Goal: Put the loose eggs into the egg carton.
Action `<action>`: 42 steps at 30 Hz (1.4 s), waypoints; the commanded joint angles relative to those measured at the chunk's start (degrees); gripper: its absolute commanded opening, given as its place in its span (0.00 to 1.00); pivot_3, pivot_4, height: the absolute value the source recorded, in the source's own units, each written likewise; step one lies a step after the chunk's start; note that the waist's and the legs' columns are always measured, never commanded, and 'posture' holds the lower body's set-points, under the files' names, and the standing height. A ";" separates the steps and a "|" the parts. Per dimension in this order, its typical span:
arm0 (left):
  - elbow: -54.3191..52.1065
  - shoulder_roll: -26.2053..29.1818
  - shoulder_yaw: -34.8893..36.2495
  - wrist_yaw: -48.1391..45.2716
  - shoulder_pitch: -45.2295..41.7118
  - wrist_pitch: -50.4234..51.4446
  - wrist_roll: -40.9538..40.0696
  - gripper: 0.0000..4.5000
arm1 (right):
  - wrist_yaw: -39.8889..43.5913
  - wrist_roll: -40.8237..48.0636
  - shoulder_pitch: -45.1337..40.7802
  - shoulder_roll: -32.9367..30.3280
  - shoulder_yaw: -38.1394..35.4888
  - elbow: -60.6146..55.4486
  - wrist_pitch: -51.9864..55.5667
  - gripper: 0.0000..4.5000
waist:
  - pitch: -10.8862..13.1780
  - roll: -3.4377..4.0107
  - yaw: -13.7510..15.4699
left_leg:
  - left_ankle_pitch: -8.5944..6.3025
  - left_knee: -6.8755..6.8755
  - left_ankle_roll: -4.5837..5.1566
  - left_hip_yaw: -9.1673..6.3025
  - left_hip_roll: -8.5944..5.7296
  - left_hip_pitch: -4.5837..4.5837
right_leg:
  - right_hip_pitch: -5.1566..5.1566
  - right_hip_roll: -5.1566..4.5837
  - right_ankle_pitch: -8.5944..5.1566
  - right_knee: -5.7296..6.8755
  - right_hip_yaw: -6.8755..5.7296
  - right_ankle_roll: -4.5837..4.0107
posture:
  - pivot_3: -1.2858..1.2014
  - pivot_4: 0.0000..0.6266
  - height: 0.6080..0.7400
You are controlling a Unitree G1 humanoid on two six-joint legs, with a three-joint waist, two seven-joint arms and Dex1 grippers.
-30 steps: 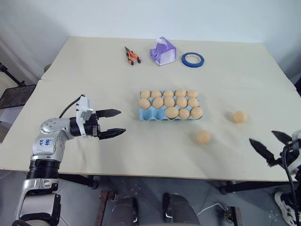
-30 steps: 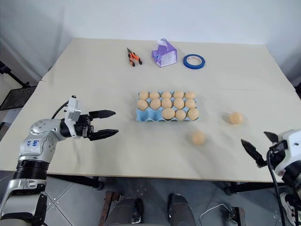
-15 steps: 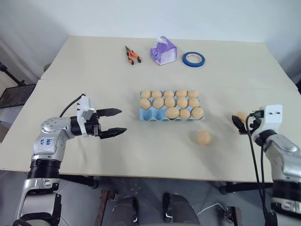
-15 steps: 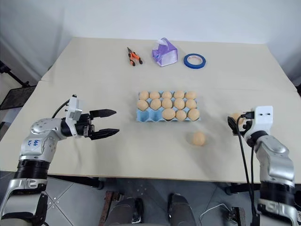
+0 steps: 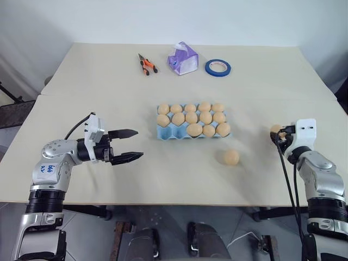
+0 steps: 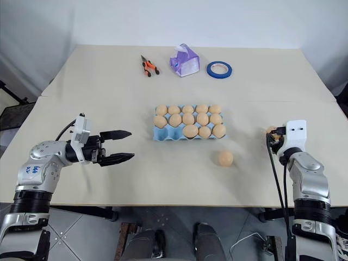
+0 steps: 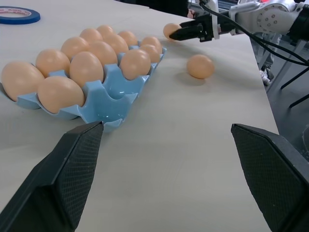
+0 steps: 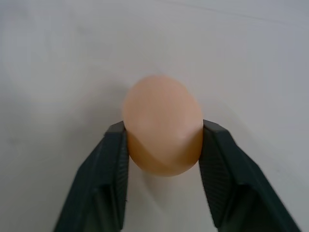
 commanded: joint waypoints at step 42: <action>-7.45 4.13 8.91 0.42 14.15 -4.01 -4.49 1.00 | 5.40 3.65 -12.89 16.46 28.79 -30.64 20.37 0.99 | 0.00 0.01 -0.83 | -0.09 -0.05 -0.02 -0.03 0.02 -0.87 | -0.88 -0.20 0.00 0.01 -0.41 -0.02 | 0.52 0.24 1.00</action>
